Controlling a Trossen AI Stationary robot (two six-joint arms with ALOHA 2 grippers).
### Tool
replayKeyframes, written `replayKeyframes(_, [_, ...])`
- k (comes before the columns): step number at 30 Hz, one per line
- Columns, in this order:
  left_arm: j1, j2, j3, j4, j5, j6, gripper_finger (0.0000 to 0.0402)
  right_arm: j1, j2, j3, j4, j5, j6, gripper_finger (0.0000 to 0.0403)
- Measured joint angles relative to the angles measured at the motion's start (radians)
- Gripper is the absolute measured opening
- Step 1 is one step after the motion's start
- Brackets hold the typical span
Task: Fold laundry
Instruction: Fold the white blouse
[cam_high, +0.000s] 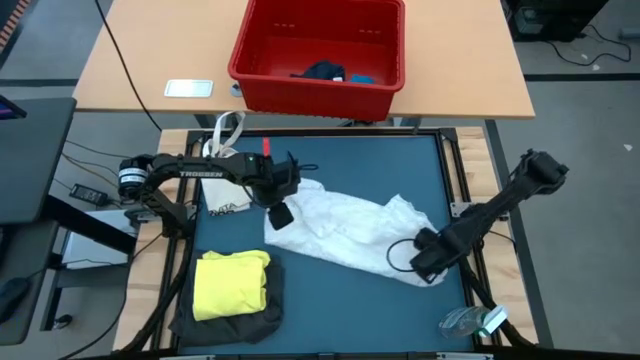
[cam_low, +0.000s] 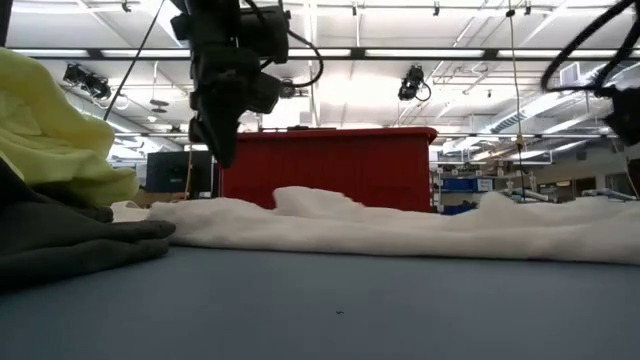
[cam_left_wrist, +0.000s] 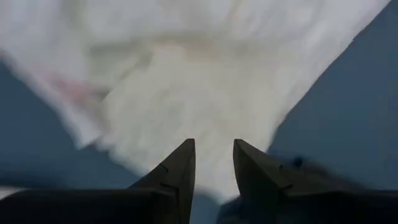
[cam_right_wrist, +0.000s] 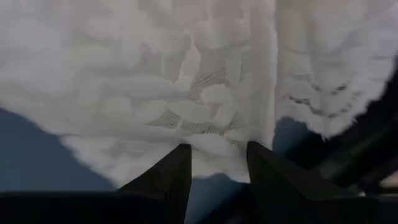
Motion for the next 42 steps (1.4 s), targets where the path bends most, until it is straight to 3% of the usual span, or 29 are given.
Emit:
replayKeyframes(4, [0.000, -0.003, 0.000, -0.052, -0.019, 0.013, 0.0114, 0.025, -0.148, 0.007, 0.000, 0.049, 0.075, 0.0162])
replayKeyframes(10, [0.010, -0.006, 0.000, 0.007, -0.059, 0.147, 0.0114, -0.041, -0.309, 0.019, 0.252, 0.417, 0.053, 0.0162])
replayKeyframes(12, [0.033, -0.006, 0.000, 0.068, -0.059, 0.160, 0.0114, -0.119, -0.314, 0.005, 0.315, 0.462, 0.012, 0.0162])
replayKeyframes(18, [0.178, -0.004, 0.000, 0.297, -0.059, 0.076, 0.0115, -0.376, -0.220, -0.034, 0.602, 0.414, -0.219, 0.0162])
replayKeyframes(22, [0.260, 0.047, 0.001, 0.414, -0.029, 0.102, 0.0135, -0.501, -0.130, -0.034, 0.848, 0.396, -0.347, 0.0162])
replayKeyframes(27, [0.312, 0.174, 0.001, 0.402, 0.034, 0.102, 0.0192, -0.612, -0.023, -0.034, 1.036, 0.325, -0.384, 0.0162])
replayKeyframes(30, [0.344, 0.238, 0.000, 0.378, 0.038, 0.092, 0.0223, -0.645, 0.028, -0.034, 1.068, 0.260, -0.373, 0.0162])
replayKeyframes(33, [0.381, 0.282, 0.000, 0.386, 0.124, 0.095, 0.0235, -0.661, 0.069, -0.034, 1.076, 0.222, -0.366, 0.0162])
replayKeyframes(37, [0.411, 0.311, 0.000, 0.352, 0.228, 0.135, 0.0188, -0.682, 0.107, -0.034, 1.098, 0.197, -0.309, 0.0162])
replayKeyframes(42, [0.433, 0.249, 0.000, 0.323, 0.246, 0.232, 0.0034, -0.714, 0.135, -0.034, 1.170, 0.193, -0.250, 0.0162])
